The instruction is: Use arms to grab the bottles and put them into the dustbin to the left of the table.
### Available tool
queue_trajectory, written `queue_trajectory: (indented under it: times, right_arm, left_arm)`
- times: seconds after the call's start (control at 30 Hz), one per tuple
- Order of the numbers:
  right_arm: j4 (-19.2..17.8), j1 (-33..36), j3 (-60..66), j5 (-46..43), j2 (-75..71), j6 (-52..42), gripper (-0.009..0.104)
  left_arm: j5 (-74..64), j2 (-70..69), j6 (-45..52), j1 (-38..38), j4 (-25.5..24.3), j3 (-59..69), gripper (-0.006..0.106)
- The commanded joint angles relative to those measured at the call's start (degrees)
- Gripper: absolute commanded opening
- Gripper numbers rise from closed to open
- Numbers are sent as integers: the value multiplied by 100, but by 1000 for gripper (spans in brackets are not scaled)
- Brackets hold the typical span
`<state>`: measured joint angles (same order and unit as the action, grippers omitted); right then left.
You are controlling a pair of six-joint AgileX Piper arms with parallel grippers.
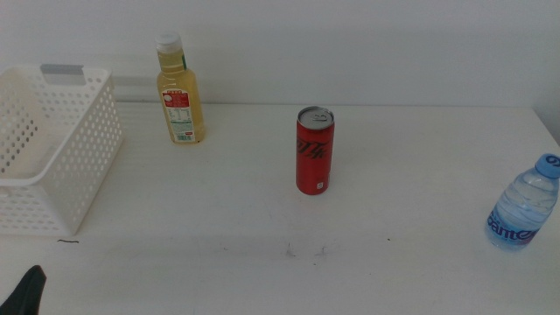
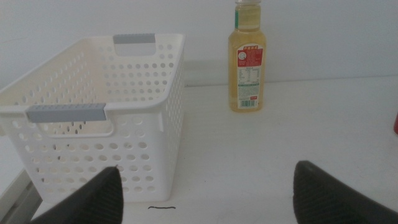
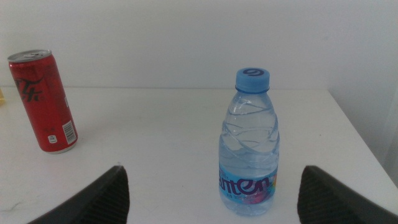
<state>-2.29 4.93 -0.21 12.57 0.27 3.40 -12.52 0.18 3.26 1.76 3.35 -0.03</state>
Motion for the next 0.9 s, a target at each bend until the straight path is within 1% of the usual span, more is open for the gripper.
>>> queue_trajectory:
  times: [0.0, 0.07, 0.17, 0.3, 0.37, 0.47, 0.53, 0.6, 0.7, 0.87]
  right_arm:
    - [-59, -39, 21, -59, -27, -36, 86]
    - [-59, -39, 21, -59, -27, -36, 86]
    - [-59, -39, 21, -59, -27, -36, 86]
    - [-59, -39, 21, -59, -27, -36, 86]
    - [-59, -39, 21, -59, -27, -36, 86]
    - [-59, -39, 21, -59, -27, -36, 86]
    - [-59, -39, 21, -59, -27, -36, 86]
    - [-59, -39, 21, -59, -27, -36, 86]
    - [-59, -39, 21, -59, -27, -36, 86]
    - [-59, -39, 21, -59, -27, -36, 86]
  left_arm:
    - [80, -18, -30, -5, -11, 3, 94]
    - [337, 149, -19, 144, -11, 3, 94]
    - [1459, 1384, -29, 740, 11, 3, 94]
    - [3859, 3597, -29, 2035, 11, 3, 94]
    - [5200, 4641, -6, 2689, 106, 3, 94]
    - [6836, 6091, -6, 3654, 372, 3, 94]
    - [7735, 6935, -6, 4105, 637, 3, 94]
    - [8248, 7589, -17, 4313, 756, 3, 94]
    - [8248, 8151, -235, 4338, 726, 3, 94]
    - [8248, 8364, -203, 4338, 754, 3, 94]
